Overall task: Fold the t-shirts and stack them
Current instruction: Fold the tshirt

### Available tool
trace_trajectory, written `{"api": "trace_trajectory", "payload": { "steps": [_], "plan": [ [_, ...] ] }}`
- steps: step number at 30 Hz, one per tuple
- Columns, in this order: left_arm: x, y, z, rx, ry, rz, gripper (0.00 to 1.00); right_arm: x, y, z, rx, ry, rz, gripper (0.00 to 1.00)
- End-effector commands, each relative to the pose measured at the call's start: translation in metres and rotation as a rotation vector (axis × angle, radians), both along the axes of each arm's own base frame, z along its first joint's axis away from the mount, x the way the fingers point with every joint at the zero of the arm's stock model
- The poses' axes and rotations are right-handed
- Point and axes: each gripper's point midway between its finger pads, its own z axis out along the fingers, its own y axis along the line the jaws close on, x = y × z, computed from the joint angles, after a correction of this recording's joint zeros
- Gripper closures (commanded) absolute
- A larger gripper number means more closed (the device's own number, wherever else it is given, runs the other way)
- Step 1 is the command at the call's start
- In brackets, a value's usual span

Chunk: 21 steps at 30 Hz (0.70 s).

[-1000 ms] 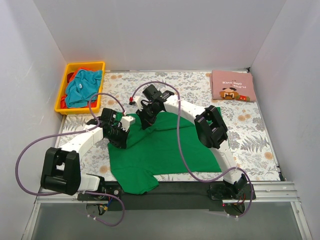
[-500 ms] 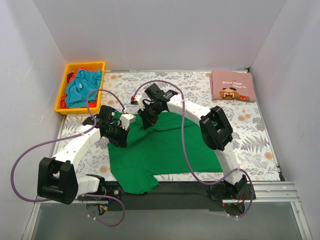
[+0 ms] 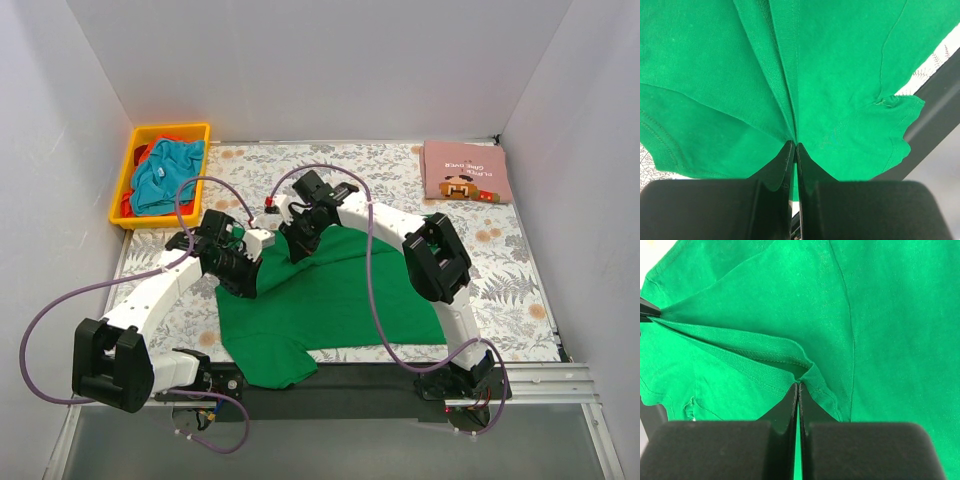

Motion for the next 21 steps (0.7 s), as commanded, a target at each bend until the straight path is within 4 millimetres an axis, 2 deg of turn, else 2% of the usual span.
{"api": "trace_trajectory", "payload": {
  "steps": [1,17,20,21],
  "plan": [
    [-0.003,-0.007,0.014,-0.030,-0.015,-0.015,1.00,-0.001,0.000,0.027,0.056,-0.051,0.024,0.99],
    [-0.013,-0.008,0.000,0.003,0.023,-0.037,1.00,-0.013,-0.010,0.013,0.030,-0.020,0.037,0.99],
    [-0.010,-0.009,0.003,-0.004,0.012,-0.031,0.91,-0.016,-0.010,0.011,0.034,-0.004,0.047,0.99],
    [-0.004,-0.010,0.010,-0.012,-0.011,-0.019,0.87,-0.017,-0.010,0.012,0.039,-0.002,0.053,0.99]
  ]
}}
